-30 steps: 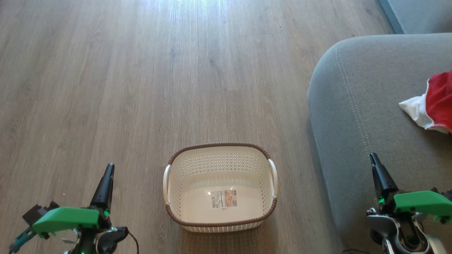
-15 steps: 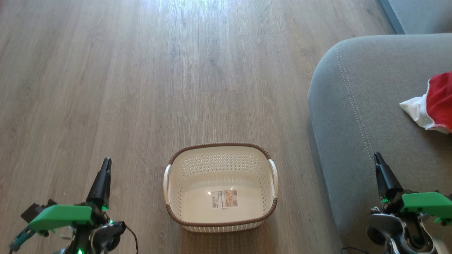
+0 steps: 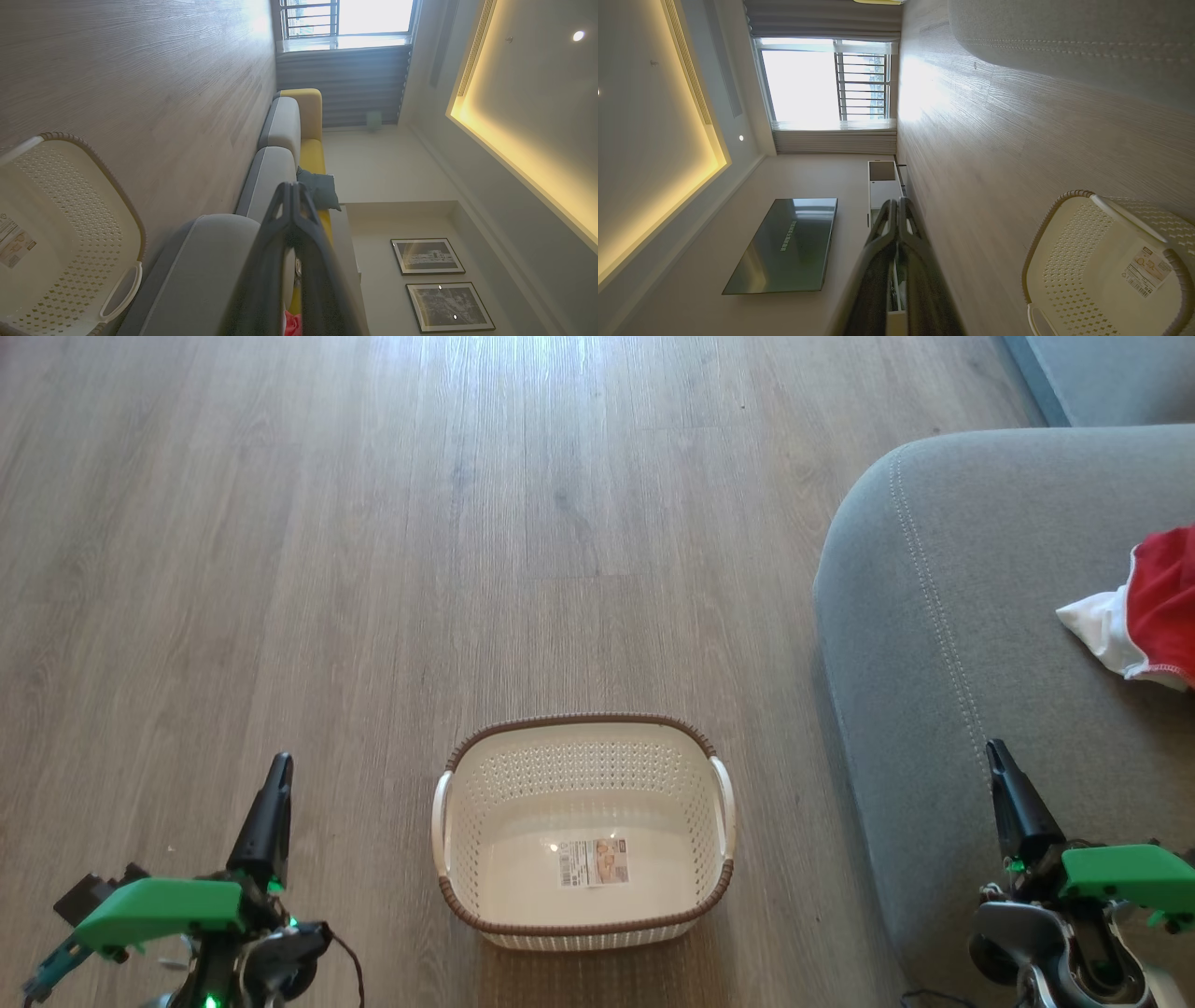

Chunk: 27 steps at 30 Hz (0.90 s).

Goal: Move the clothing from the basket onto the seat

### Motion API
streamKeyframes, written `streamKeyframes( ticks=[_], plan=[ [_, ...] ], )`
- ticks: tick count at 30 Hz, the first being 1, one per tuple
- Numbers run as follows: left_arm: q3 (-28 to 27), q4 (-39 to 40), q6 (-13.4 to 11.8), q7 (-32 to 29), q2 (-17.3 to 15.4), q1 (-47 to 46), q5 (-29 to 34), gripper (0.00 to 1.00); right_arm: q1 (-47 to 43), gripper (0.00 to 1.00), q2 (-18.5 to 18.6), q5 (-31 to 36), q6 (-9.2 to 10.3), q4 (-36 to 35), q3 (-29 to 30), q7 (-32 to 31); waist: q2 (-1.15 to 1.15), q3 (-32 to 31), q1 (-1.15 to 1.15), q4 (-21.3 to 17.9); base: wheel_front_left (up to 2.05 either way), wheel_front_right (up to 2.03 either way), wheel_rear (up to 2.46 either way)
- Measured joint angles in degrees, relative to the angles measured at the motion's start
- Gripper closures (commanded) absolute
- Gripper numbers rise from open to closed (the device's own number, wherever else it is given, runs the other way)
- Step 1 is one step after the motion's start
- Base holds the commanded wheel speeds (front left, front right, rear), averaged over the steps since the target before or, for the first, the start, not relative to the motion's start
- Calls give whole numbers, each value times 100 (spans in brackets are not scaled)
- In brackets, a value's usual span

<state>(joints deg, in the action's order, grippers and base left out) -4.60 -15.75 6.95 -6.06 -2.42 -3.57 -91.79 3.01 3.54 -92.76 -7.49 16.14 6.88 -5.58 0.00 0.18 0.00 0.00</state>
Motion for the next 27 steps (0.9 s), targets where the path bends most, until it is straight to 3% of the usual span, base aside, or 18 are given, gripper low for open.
streamKeyframes(
  ticks=[27],
  plan=[
    [-2, 0, 0, 0, 1, 0, 0, 100, 0, 100, -18, 1, 0, 0, 21, -5, 0, 0, 0, 0, 0, 0, 0]
  ],
)
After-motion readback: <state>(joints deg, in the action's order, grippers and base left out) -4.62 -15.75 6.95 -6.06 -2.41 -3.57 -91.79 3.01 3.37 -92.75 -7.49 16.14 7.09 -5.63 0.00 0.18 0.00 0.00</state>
